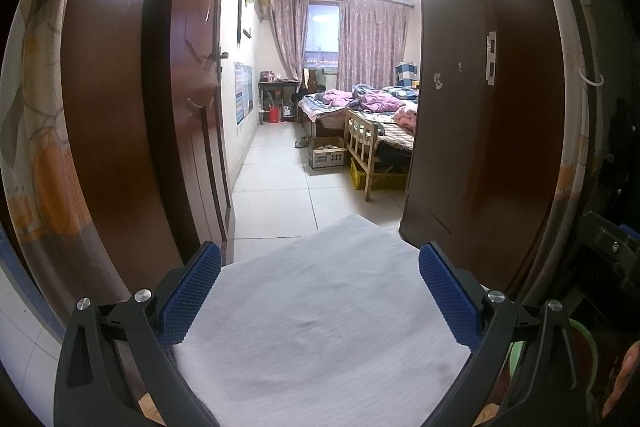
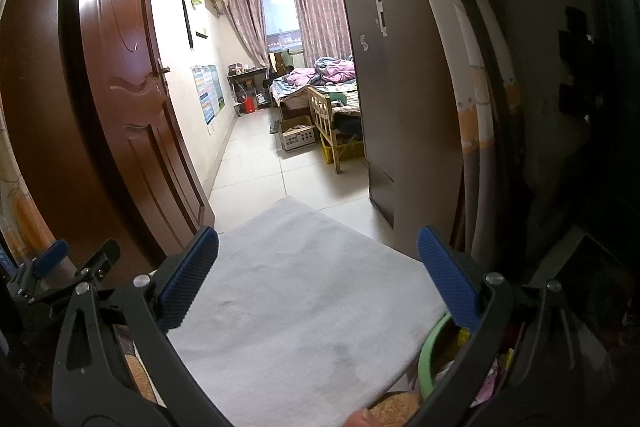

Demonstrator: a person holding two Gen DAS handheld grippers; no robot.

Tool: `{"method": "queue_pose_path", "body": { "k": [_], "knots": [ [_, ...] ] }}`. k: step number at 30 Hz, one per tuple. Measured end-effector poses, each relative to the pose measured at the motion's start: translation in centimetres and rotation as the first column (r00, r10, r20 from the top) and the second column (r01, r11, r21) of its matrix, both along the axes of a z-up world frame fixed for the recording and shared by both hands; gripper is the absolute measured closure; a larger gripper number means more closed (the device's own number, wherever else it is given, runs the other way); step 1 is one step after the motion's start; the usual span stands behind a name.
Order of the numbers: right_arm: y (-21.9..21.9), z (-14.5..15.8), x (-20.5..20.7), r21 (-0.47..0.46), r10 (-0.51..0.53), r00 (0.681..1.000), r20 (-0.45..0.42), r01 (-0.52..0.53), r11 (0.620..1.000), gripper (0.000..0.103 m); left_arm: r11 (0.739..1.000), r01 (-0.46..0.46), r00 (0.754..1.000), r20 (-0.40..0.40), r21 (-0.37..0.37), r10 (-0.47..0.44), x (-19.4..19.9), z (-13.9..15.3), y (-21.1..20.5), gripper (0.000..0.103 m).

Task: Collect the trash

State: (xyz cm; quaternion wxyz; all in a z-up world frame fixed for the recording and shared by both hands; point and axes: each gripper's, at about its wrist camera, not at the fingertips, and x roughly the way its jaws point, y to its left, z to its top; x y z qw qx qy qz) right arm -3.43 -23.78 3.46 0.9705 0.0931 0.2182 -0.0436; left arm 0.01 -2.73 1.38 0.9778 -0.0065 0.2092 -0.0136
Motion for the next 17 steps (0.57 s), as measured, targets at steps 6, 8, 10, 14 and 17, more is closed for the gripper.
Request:
{"method": "queue_pose_path", "body": {
  "k": [6, 8, 10, 14, 17],
  "knots": [
    [-0.12, -0.22, -0.02, -0.002, -0.003, 1.0, -0.004, 0.003, 1.0, 0.005, 1.0, -0.004, 1.0, -0.006, -0.002, 0.004, -0.03, 0.0, 0.08, 0.008],
    [-0.35, -0.25, -0.05, -0.003, -0.007, 1.0, -0.006, 0.007, 1.0, 0.005, 1.0, -0.011, 1.0, -0.004, 0.007, 0.011, -0.1, 0.05, -0.01, 0.008],
    [-0.41, -0.23, -0.15, -0.004, -0.012, 1.0, -0.006, 0.012, 1.0, 0.005, 1.0, -0.009, 1.0, -0.005, 0.015, 0.009, -0.1, 0.13, -0.25, 0.008],
    [-0.62, -0.37, -0.26, 0.0, -0.023, 1.0, -0.011, 0.023, 1.0, 0.005, 0.998, -0.055, 0.998, 0.006, 0.021, 0.055, -0.4, 0.51, -0.09, 0.008],
    [-0.75, -0.48, -0.18, 0.002, -0.03, 0.999, -0.016, 0.03, 1.0, 0.005, 0.997, -0.069, 0.998, 0.014, 0.026, 0.069, -0.49, 0.57, 0.15, 0.008]
  ]
}}
